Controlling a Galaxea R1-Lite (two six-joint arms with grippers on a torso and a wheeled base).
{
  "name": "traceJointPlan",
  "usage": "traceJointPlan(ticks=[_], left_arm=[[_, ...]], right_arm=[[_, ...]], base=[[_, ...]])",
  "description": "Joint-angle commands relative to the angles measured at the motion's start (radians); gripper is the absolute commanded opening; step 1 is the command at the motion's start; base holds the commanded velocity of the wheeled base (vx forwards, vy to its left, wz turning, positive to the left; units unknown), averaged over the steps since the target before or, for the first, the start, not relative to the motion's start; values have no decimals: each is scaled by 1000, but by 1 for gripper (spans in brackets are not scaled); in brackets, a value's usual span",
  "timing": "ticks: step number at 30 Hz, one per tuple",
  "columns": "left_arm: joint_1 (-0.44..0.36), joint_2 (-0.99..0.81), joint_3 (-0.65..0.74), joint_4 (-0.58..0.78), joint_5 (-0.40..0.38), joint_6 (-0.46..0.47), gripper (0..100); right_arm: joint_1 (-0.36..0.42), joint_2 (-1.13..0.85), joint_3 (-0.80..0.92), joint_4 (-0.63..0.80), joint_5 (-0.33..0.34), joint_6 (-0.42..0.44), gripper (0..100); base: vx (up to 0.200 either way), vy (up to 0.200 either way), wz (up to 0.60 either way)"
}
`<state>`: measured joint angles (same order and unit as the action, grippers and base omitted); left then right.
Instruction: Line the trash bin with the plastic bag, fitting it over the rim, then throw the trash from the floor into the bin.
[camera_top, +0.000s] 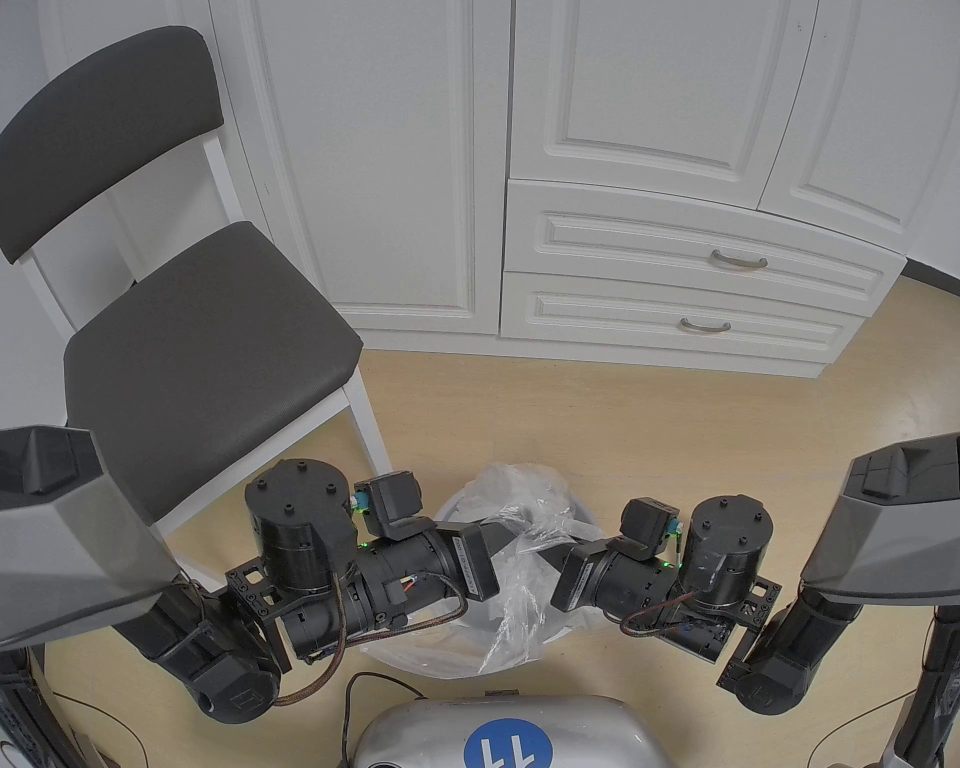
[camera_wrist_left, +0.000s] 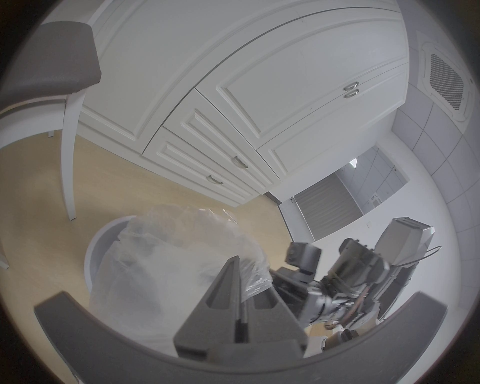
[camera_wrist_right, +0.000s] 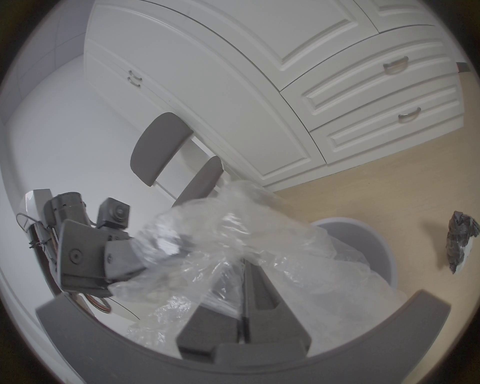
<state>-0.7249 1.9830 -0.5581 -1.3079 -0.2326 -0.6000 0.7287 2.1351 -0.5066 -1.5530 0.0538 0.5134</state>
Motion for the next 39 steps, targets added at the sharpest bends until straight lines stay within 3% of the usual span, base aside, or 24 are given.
traceJointPlan(ticks=[1,17,23,28,39], left_arm=[[-7,-36,10,-2,4,0,0],[-54,-240,83,9,-4,19,0],[-73,-224,87,10,-8,17,0],[-140,-193,107,7,1,19,0],[-166,-150,116,2,-5,17,0]], right_arm=[[-29,45,-12,-18,12,4,0],[67,-86,-7,-18,-32,4,0],[70,-77,-1,-18,-37,4,0],[72,-66,22,-18,-37,2,0],[67,-66,97,-18,-37,4,0]], base=[[0,0,0],[0,0,0],[0,0,0],[0,0,0],[0,0,0]])
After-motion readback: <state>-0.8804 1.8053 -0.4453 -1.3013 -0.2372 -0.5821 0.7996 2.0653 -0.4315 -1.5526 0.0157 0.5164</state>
